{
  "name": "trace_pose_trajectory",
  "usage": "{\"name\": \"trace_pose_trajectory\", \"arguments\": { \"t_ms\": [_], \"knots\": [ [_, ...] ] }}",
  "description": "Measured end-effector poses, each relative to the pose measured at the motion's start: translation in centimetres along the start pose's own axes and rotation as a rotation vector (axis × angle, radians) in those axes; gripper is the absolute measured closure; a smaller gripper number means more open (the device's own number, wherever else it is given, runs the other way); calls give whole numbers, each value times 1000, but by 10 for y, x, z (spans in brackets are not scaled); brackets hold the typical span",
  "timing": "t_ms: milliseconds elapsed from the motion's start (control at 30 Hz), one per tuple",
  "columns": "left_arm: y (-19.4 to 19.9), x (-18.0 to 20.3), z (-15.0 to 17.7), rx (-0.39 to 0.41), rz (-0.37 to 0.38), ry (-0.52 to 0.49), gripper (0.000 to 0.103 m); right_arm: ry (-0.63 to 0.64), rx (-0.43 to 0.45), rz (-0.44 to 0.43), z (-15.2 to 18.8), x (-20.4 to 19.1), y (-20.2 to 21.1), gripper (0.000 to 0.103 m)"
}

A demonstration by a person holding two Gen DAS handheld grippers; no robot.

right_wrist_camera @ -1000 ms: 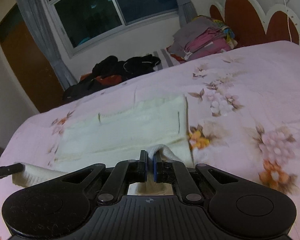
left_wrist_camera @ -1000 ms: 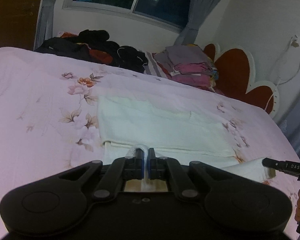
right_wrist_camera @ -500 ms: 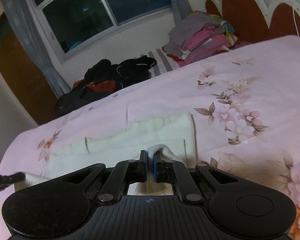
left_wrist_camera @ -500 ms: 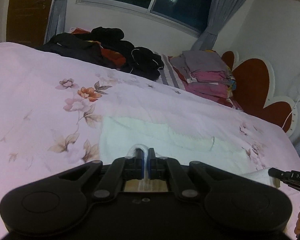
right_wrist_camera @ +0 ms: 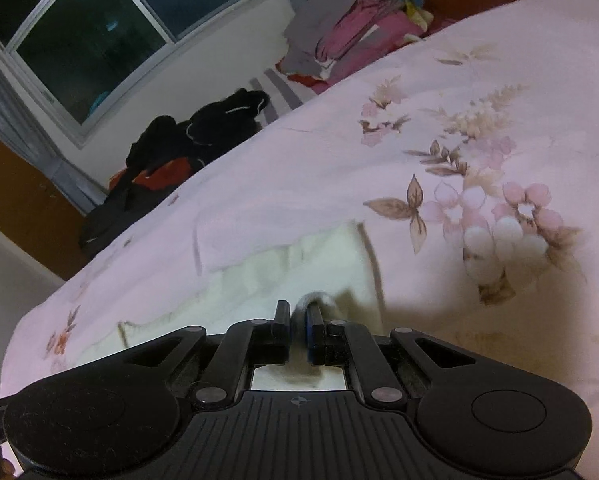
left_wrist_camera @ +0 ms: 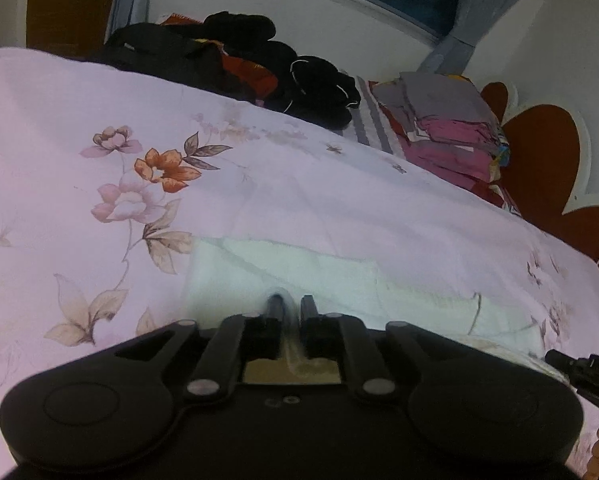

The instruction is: Fold small clothes

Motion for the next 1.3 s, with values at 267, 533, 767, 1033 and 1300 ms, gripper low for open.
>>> {"name": "trace_pose_trajectory", "arguments": {
  "t_ms": [267,533,767,1033,1300],
  "knots": [
    [3,-21,-19,69,-43,56,59,42,60,19,-20,0,-11,74],
    [-14,-11,4,-9,7,-74,58,203,26,3,-8,-10,-25,45],
    [-30,-3,10,-9,-6,-143,79,308,-15,-3,6,-17,-40,67],
    [-17,5,6,89,-19,-181,100,345,-2,-3,7,-16,-45,100],
    [-25,-2,1,134,-93,-140,100,321,43,33,-4,-16,-60,100]
  ]
}}
Point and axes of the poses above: each gripper's, at about its wrist camera, not at the fingertips, and y roughly against the way its jaws point, x to its right, z to its underside, the point moved 7 cm from there along -y, roughly the way its jaws point, and after that the axes turned 5 degrees about x, right-handed, at the moved point
